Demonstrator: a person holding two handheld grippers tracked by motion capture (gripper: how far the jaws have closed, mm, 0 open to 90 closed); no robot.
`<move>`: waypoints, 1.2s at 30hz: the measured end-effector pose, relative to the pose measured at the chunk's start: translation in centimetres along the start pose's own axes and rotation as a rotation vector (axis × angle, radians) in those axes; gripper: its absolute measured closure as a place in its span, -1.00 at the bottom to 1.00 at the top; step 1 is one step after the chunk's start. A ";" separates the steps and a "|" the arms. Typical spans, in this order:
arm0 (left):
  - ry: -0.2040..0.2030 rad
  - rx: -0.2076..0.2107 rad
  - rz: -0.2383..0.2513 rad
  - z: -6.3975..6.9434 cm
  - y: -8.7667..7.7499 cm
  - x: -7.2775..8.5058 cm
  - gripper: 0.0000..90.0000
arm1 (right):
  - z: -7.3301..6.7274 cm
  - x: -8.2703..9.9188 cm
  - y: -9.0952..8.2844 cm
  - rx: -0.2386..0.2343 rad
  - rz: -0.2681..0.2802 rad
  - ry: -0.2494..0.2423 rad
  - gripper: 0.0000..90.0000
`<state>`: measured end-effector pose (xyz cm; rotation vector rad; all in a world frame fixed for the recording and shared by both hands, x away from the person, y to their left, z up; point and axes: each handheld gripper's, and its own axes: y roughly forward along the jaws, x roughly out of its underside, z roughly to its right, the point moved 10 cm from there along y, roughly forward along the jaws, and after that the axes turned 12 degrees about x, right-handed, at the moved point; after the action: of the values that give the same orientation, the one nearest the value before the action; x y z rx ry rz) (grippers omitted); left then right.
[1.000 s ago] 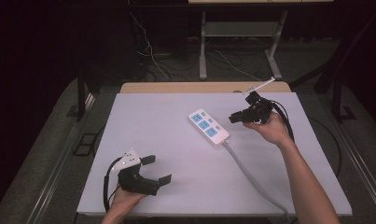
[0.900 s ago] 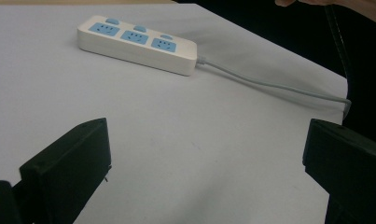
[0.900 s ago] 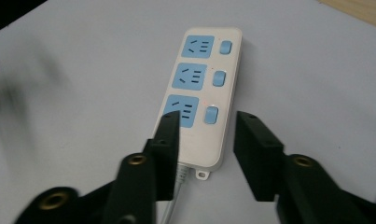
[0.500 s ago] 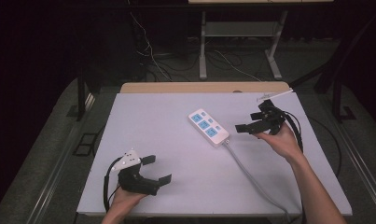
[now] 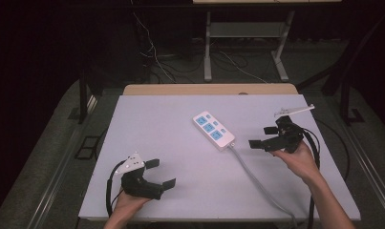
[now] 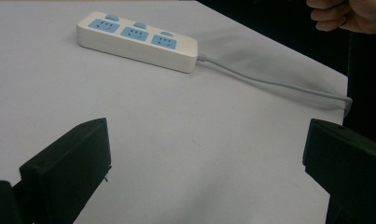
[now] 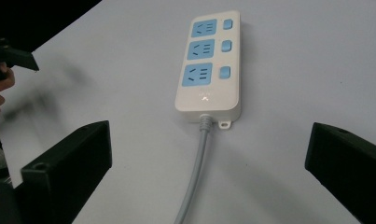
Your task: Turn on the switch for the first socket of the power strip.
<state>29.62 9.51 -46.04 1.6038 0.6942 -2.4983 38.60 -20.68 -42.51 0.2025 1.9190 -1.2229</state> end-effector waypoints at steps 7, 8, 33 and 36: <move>-0.003 -0.001 -0.008 -0.1 0.0 0.1 -1.00 | -0.7 1.5 -0.9 -0.013 0.018 0.001 -1.00; -0.005 -0.002 -0.008 -0.1 0.0 0.1 -1.00 | -0.9 2.0 -1.0 -0.012 0.019 0.004 -1.00; -0.024 -0.016 -0.017 -1.1 -0.2 0.5 -1.00 | -2.3 9.3 -1.5 0.002 0.074 0.065 -1.00; -0.024 -0.022 -0.027 -1.2 -0.2 0.6 -1.00 | -2.1 10.0 -1.5 0.013 0.074 0.069 -1.00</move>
<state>30.32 10.29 -46.91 1.5644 0.7429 -2.5149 30.24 -22.52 -48.25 0.3240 1.9454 -1.1933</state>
